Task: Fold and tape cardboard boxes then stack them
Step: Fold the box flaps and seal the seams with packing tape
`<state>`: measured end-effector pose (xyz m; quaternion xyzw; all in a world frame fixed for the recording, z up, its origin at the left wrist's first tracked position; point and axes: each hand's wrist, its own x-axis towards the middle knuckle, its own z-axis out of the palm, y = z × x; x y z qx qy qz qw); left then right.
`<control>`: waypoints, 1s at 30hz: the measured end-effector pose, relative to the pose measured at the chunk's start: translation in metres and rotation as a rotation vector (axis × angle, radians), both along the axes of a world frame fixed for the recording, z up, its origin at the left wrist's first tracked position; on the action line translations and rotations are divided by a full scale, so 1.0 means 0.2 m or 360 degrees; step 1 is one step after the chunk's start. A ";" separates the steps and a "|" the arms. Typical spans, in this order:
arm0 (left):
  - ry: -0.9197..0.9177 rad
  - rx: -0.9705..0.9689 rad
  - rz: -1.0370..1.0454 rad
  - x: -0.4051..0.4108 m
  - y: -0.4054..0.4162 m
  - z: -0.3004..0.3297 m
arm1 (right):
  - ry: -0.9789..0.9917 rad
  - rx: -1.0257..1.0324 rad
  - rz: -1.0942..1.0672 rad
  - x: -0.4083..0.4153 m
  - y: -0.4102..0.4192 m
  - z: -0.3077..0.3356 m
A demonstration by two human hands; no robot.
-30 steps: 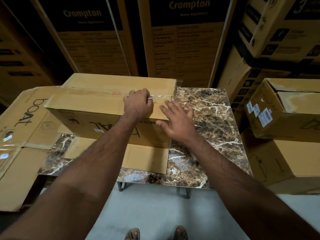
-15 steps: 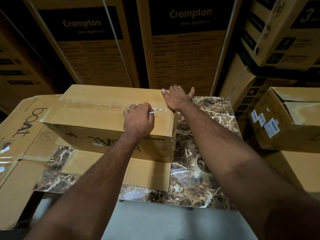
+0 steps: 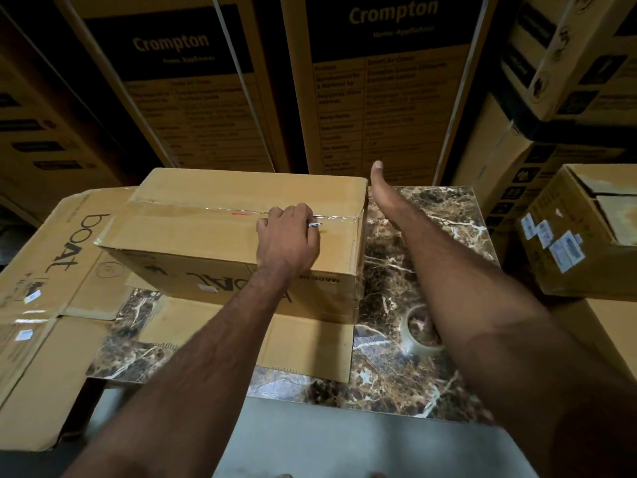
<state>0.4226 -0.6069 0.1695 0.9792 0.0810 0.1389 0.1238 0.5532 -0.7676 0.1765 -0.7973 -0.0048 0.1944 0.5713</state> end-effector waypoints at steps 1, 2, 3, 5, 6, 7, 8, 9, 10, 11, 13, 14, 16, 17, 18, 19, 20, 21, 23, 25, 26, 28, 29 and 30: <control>-0.0001 -0.0002 0.0018 -0.01 0.01 0.00 | -0.0120 0.0077 -0.0098 0.01 0.01 -0.01; 0.0002 0.0004 0.0028 -0.02 0.02 -0.01 | -0.0220 0.0142 -0.0166 -0.03 0.05 -0.02; 0.0003 0.0011 0.0030 -0.02 0.03 -0.02 | -0.0294 0.0226 -0.0156 -0.08 0.08 -0.03; -0.0001 0.0011 0.0022 -0.02 0.04 -0.03 | -0.0202 0.0346 -0.0131 -0.18 0.13 -0.19; 0.0000 0.0001 0.0018 -0.01 0.04 -0.03 | -0.0065 0.0397 -0.0155 -0.21 0.14 -0.32; 0.0000 -0.0004 0.0017 -0.01 0.04 -0.03 | 0.0045 0.0381 -0.0173 -0.22 0.12 -0.48; 0.0000 -0.0001 0.0023 0.00 0.04 -0.02 | 0.0087 0.0366 -0.0172 -0.24 0.10 -0.58; -0.0003 0.0010 0.0022 0.00 0.04 -0.02 | 0.0099 0.0349 -0.0128 -0.27 0.06 -0.61; -0.0011 0.0022 0.0008 0.00 0.03 -0.01 | 0.0072 0.0342 -0.0184 -0.34 0.03 -0.53; -0.0026 0.0027 -0.0003 0.01 0.02 -0.01 | -0.0022 0.0333 -0.0274 -0.40 0.02 -0.42; -0.0048 0.0005 0.0016 0.02 0.03 0.00 | -0.0292 0.0482 -0.0396 -0.46 0.04 -0.23; -0.0048 0.0000 0.0031 0.02 0.03 0.00 | -0.0416 0.0503 -0.0362 -0.47 0.07 -0.20; -0.0041 0.0017 0.0037 0.00 0.04 -0.03 | -0.0698 0.0349 -0.0145 -0.54 0.13 -0.20; -0.0039 0.0022 0.0029 -0.01 0.04 -0.05 | -0.0795 0.0202 -0.0045 -0.56 0.15 -0.24; -0.0037 0.0019 0.0022 -0.01 0.04 -0.05 | -0.0880 0.0100 -0.0013 -0.57 0.16 -0.29; -0.0030 0.0008 0.0017 -0.01 0.03 -0.04 | -0.0908 0.0074 -0.0013 -0.56 0.15 -0.33; -0.0021 -0.0005 0.0017 0.00 0.03 -0.04 | -0.0934 0.0063 -0.0023 -0.54 0.13 -0.34; -0.0020 -0.0012 0.0027 0.00 0.02 -0.03 | -0.0954 0.0040 -0.0007 -0.52 0.11 -0.33; -0.0009 -0.0004 0.0049 0.00 0.02 -0.02 | -0.1000 -0.0079 0.0092 -0.50 0.06 -0.32; -0.0014 -0.0003 0.0048 -0.02 0.03 -0.02 | -0.1043 -0.0174 0.0165 -0.52 -0.01 -0.30; -0.0026 -0.0008 0.0042 -0.02 0.02 -0.01 | -0.1080 -0.0160 0.0145 -0.54 -0.03 -0.29; -0.0044 0.0000 0.0038 -0.01 0.01 0.00 | -0.1323 -0.0165 0.0123 -0.58 -0.06 -0.26; -0.0045 0.0014 0.0042 -0.01 0.01 0.00 | -0.1471 -0.0258 0.0163 -0.62 -0.06 -0.25; -0.0043 0.0027 0.0046 -0.02 0.01 0.00 | -0.1600 -0.0393 0.0238 -0.66 -0.04 -0.27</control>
